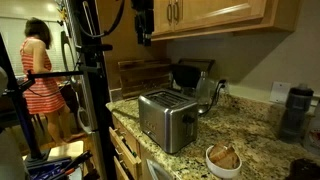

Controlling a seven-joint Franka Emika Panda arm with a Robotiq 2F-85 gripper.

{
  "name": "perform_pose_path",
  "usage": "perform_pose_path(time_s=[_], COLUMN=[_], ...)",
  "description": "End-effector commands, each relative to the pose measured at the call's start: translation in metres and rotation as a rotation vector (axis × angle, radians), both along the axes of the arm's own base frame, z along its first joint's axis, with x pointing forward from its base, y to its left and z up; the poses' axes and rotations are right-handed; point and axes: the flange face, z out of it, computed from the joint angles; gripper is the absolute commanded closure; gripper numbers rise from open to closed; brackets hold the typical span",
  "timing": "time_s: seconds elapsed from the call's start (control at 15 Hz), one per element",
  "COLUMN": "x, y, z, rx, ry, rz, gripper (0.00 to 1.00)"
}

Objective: Put two slices of bread in the toaster

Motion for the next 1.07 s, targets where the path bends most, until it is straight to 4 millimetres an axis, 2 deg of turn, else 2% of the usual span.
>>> perform_pose_path(time_s=[0.0,0.67,1.0], x=[0.0,0.001,0.005], y=[0.0,-0.001,-0.016], z=[0.0,0.0,0.0], rx=[0.0,-0.005,-0.07], ry=[0.001,-0.002,-0.06], rz=[0.0,-0.003,-0.055], gripper=[0.0,0.0,0.0])
